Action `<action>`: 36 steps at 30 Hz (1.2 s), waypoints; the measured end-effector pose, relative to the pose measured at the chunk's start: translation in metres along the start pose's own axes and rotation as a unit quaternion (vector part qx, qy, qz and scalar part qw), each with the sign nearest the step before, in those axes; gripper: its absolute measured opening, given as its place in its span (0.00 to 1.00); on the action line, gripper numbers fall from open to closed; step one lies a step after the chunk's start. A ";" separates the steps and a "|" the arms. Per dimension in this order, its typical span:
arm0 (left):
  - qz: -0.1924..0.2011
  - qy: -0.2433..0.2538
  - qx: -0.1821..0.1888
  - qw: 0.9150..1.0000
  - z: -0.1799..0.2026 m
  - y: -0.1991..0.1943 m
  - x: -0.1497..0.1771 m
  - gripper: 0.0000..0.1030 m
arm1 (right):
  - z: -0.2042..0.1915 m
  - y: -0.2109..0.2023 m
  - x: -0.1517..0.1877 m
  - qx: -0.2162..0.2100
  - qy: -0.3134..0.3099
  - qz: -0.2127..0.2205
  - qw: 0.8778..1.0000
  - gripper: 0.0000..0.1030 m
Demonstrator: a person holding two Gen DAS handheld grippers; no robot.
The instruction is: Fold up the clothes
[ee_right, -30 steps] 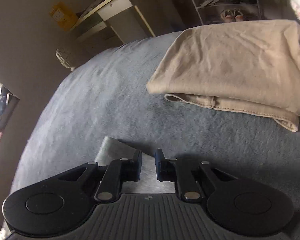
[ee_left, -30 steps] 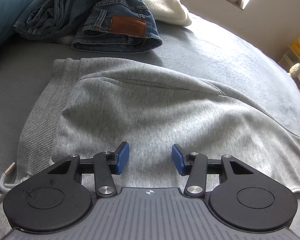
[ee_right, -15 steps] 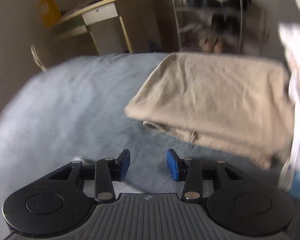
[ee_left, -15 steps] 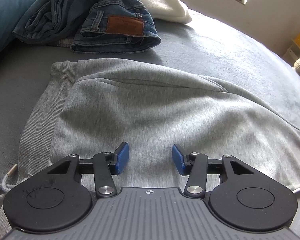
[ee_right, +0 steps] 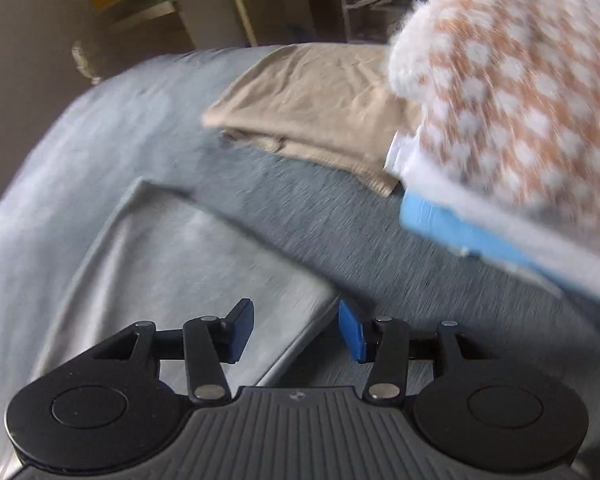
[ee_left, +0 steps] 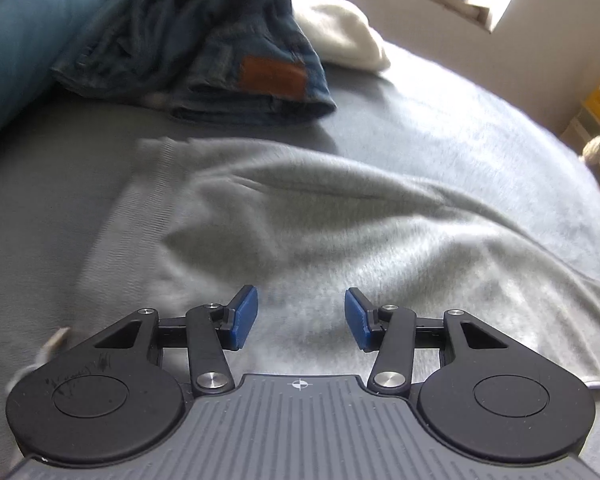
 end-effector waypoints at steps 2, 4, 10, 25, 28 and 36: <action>0.007 -0.014 0.003 1.000 -0.009 -0.020 0.002 0.48 | -0.007 -0.013 0.016 -0.025 -0.015 -0.015 0.999 0.51; 0.009 -0.025 0.004 1.000 -0.019 -0.040 0.007 0.50 | -0.015 -0.025 0.034 -0.052 -0.031 -0.034 0.998 0.51; -0.004 -0.052 -0.009 0.999 -0.049 -0.096 0.035 0.52 | -0.059 -0.064 0.092 -0.133 -0.113 -0.072 0.982 0.52; -0.084 -0.232 0.032 0.968 -0.096 -0.140 0.170 0.53 | -0.170 -0.213 0.293 -0.368 -0.363 -0.054 0.854 0.58; -0.079 -0.254 0.062 0.962 -0.093 -0.132 0.174 0.53 | -0.182 -0.248 0.339 -0.409 -0.392 -0.061 0.821 0.58; -0.093 -0.276 0.091 0.952 -0.082 -0.097 0.176 0.54 | -0.163 -0.290 0.341 -0.485 -0.226 -0.097 0.839 0.59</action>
Point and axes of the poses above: each gripper's, at about its wrist camera, not at the fingertips, and y roughly the way its jaws point, z to its right, x to its underside, the point moved 4 cm from there along y, roughly the way its jaws point, and after that the axes turned 4 degrees about y, right-handed, at the moved point
